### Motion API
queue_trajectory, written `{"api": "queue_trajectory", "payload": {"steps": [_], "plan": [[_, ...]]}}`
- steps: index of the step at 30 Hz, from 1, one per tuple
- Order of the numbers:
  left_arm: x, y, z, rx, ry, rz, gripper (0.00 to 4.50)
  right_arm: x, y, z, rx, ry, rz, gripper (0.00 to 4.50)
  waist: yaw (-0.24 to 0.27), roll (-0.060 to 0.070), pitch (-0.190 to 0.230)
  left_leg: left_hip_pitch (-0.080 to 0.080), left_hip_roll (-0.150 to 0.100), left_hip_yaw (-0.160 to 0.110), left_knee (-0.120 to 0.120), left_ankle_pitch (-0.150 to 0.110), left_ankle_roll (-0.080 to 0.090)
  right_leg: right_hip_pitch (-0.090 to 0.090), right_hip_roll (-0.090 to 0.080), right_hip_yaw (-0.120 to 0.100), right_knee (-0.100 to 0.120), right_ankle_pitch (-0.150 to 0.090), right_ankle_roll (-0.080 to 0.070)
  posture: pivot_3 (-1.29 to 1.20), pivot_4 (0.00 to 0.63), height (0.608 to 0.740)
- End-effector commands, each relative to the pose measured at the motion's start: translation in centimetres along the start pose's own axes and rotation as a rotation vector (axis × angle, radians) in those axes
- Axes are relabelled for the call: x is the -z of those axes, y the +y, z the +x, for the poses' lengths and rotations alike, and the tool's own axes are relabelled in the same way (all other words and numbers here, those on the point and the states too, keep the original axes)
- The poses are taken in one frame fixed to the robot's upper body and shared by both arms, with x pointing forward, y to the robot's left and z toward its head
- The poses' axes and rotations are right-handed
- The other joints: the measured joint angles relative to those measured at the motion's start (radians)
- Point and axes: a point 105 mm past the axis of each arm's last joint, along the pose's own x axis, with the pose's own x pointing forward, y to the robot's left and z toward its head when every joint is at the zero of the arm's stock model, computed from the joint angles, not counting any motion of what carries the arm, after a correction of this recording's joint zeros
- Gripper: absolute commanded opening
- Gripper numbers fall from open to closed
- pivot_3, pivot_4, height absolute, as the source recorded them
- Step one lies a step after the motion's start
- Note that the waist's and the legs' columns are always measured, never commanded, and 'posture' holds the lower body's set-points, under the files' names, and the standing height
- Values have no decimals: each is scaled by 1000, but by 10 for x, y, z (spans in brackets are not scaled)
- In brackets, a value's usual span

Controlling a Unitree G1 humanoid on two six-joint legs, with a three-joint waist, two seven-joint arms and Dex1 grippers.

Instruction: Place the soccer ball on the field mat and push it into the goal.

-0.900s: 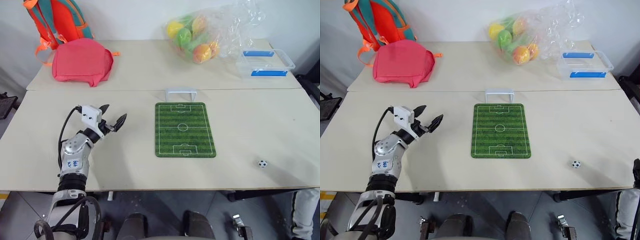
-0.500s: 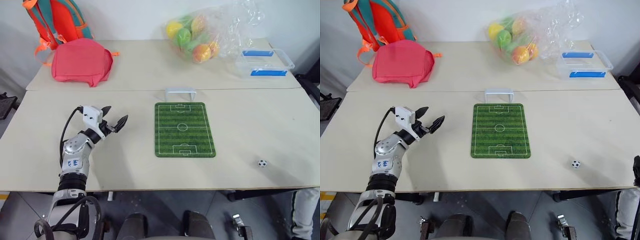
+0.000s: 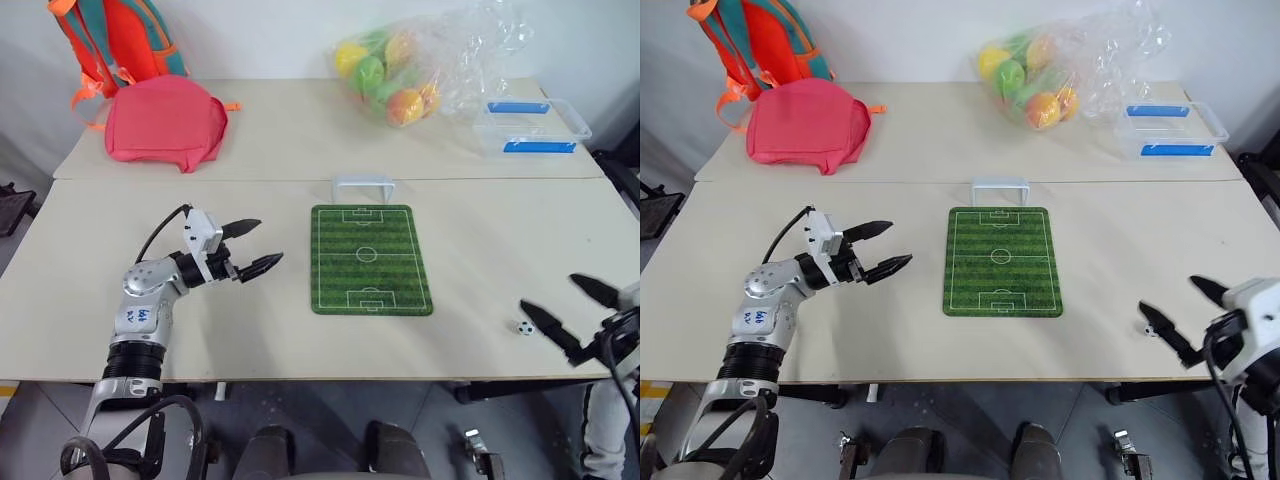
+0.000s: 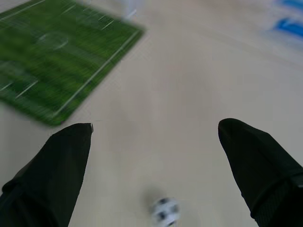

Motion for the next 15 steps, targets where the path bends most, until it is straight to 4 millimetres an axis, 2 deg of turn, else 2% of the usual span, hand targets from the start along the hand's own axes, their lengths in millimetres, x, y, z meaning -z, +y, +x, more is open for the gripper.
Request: {"api": "queue_trajectory", "payload": {"steps": [1, 7, 15], "plan": [[-14, -14, -14, 138, -29, 45, 4500, 4, 11, -4, -107, 60, -10, 4460, 0, -1, 0, 0, 0, 0, 1, 0, 0, 0, 0, 0, 0, 0, 0, 0, 150, 740], [-18, -15, -27, 144, -13, 43, 4500, 20, 1, -9, -146, 127, -30, 4460, -1, -1, 1, -2, 0, 0, 6, -2, 1, 0, 0, 0, 0, 1, 1, 0, 150, 740], [-21, -20, -31, 123, -3, 47, 4500, 44, -17, 2, -121, 147, -14, 4460, -1, -1, 1, -6, 0, -2, 11, -3, 2, -1, 0, 0, 0, 2, 2, 0, 150, 740]]}}
